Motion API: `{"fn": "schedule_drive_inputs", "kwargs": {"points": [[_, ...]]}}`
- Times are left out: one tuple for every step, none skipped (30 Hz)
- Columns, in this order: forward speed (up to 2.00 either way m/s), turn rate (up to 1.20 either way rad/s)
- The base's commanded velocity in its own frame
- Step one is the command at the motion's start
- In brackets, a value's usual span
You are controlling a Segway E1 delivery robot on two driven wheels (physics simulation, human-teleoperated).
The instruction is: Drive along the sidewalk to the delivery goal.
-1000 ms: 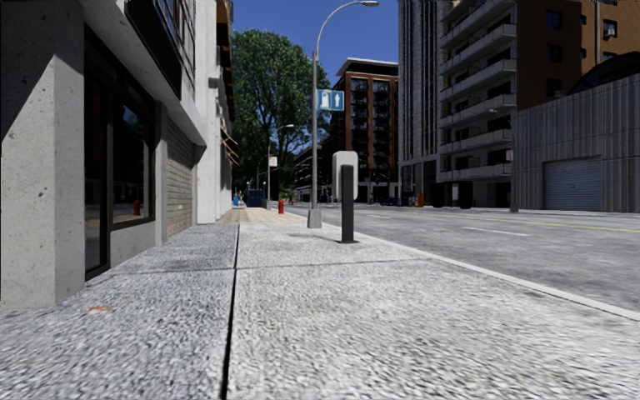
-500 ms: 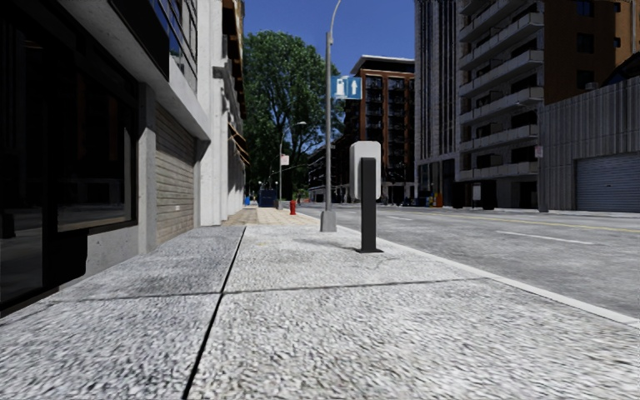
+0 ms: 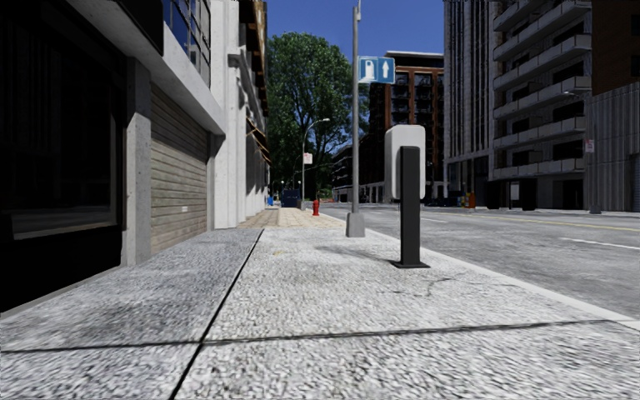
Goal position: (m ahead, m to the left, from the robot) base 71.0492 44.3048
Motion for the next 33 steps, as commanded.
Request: {"fn": "schedule_drive_inputs", "kwargs": {"points": [[2.0,0.29],[2.0,0.29],[2.0,0.29],[2.0,0.29],[2.0,0.29],[2.0,0.29],[2.0,0.29],[2.0,0.29],[2.0,0.29],[2.0,0.29],[2.0,0.29],[2.0,0.29],[2.0,0.29],[2.0,0.29],[2.0,0.29],[2.0,0.29],[2.0,0.29],[2.0,0.29],[2.0,0.29],[2.0,0.29],[2.0,0.29],[2.0,0.29],[2.0,0.29],[2.0,0.29],[2.0,0.29],[2.0,0.29],[2.0,0.21],[2.0,0.1],[2.0,0.1],[2.0,0.05],[2.0,0.01],[2.0,0.0],[2.0,0.0]]}}
